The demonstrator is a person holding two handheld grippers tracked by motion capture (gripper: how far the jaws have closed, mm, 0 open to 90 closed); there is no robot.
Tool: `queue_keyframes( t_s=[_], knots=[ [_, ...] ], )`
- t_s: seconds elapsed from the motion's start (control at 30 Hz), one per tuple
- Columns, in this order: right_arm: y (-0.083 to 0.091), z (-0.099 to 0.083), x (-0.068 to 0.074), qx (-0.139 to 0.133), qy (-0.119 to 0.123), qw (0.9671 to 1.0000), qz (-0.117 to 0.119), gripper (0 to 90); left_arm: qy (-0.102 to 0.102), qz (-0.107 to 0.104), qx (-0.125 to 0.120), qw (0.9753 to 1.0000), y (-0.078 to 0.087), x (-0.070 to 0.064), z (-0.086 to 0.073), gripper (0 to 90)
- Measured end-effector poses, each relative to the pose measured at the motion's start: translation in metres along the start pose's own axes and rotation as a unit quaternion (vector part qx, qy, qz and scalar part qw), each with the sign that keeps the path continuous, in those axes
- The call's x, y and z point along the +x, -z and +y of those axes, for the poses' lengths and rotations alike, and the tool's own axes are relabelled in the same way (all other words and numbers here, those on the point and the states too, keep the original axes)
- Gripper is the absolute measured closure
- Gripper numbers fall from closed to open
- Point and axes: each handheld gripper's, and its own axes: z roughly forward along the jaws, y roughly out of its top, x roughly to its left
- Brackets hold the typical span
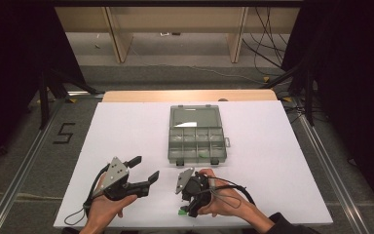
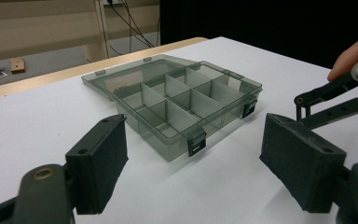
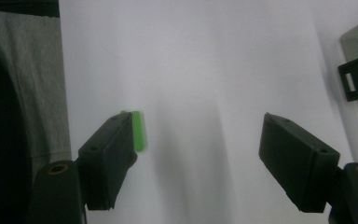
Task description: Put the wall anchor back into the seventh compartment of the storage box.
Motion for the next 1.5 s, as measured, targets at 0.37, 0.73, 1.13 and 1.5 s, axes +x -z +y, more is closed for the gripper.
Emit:
queue_keyframes(
  t_s=[0.37, 0.73, 1.13, 1.5],
  knots=[
    [-0.012, 0.000, 0.003, 0.019, 0.010, 0.9997, 0.010, 32.2, 0.002, 0.002, 0.000, 1.0000, 0.000, 0.001, 0.000, 22.0],
    [-0.018, 0.002, 0.002, 0.023, 0.020, 0.9993, 0.019, 35.8, 0.000, 0.003, 0.002, 1.0000, -0.001, 0.001, 0.000, 22.0],
    [-0.021, 0.007, 0.004, 0.036, 0.029, 0.9984, 0.031, 52.0, 0.002, 0.005, 0.002, 1.0000, -0.001, 0.002, 0.000, 22.0],
    [-0.021, 0.009, 0.005, 0.044, 0.032, 0.9969, 0.057, 68.2, 0.002, 0.004, 0.001, 1.0000, -0.002, 0.003, -0.001, 22.2]
  ],
)
